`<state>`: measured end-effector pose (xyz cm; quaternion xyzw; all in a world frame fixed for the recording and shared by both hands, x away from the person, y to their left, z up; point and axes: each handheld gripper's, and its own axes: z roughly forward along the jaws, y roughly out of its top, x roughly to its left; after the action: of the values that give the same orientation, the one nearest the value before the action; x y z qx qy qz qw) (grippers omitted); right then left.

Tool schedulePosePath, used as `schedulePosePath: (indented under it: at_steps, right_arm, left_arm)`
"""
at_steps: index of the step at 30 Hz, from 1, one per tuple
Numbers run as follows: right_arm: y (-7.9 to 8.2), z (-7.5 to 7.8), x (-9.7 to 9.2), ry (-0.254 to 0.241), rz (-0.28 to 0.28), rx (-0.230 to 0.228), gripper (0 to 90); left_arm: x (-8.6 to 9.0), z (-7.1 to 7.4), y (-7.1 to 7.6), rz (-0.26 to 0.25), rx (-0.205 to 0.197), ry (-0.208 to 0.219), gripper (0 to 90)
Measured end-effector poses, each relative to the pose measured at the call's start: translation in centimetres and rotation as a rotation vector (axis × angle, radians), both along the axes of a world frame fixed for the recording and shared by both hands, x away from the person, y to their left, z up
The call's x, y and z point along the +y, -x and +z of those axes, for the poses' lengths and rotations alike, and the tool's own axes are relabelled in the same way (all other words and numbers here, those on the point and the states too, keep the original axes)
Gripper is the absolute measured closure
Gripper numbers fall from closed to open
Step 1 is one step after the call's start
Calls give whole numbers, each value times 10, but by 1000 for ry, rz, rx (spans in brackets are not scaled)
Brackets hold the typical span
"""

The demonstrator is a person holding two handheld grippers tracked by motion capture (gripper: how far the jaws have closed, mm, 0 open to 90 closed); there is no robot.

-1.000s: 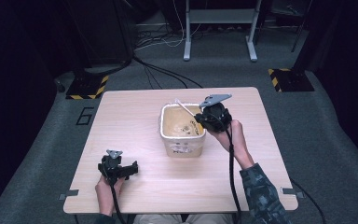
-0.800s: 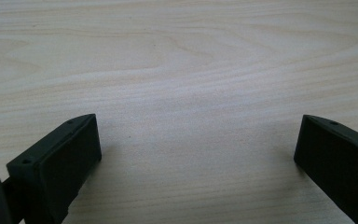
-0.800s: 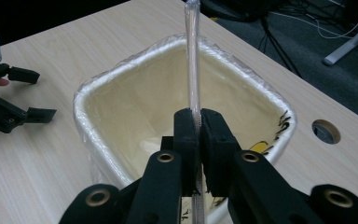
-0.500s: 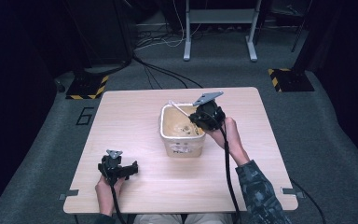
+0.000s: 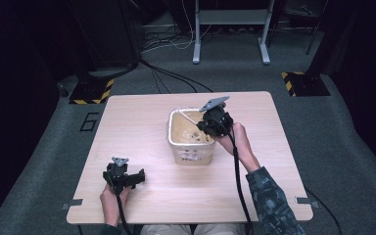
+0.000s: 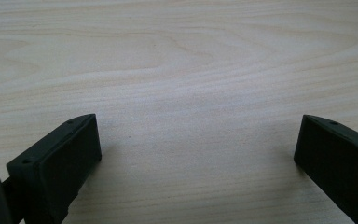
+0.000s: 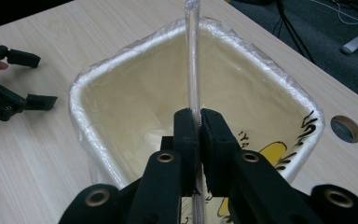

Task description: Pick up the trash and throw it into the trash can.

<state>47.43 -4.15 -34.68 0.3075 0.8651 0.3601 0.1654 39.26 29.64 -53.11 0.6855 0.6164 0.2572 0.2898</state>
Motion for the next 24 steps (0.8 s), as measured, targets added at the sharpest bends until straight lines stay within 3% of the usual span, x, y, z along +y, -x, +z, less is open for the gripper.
schedulePosePath:
  at_steps: [8,9,11,12,13,14,16,17,18,20,24]
  right_arm:
    - [-9,-5,11,26,22,1,844]
    - [-10,-6,11,28,17,5,802]
    - [-13,-8,11,18,-7,22,586]
    - [-13,-8,11,18,-7,22,586]
    - [-13,-8,9,12,-31,23,441]
    - [-13,-8,9,12,-31,23,441]
    - [-9,-7,2,-5,-56,30,289]
    - [-9,-7,2,-5,-56,30,289]
    - [-7,-6,-4,-23,-65,25,222]
    - [-4,-4,-11,-36,-68,24,171]
    - [2,-3,-21,-59,-89,23,116]
  left_arm:
    - [0,0,0,1,1,1,1]
    - [0,0,0,1,0,1,1]
    - [0,0,0,1,0,1,1]
    - [0,0,0,4,-4,5,1]
    - [0,0,0,4,-3,4,1]
    - [0,0,0,4,-3,4,1]
    - [0,0,0,3,-4,5,1]
    - [0,0,0,3,-4,5,1]
    - [0,0,0,3,-4,4,1]
    - [0,0,0,3,-4,5,1]
    - [0,0,0,3,-4,5,1]
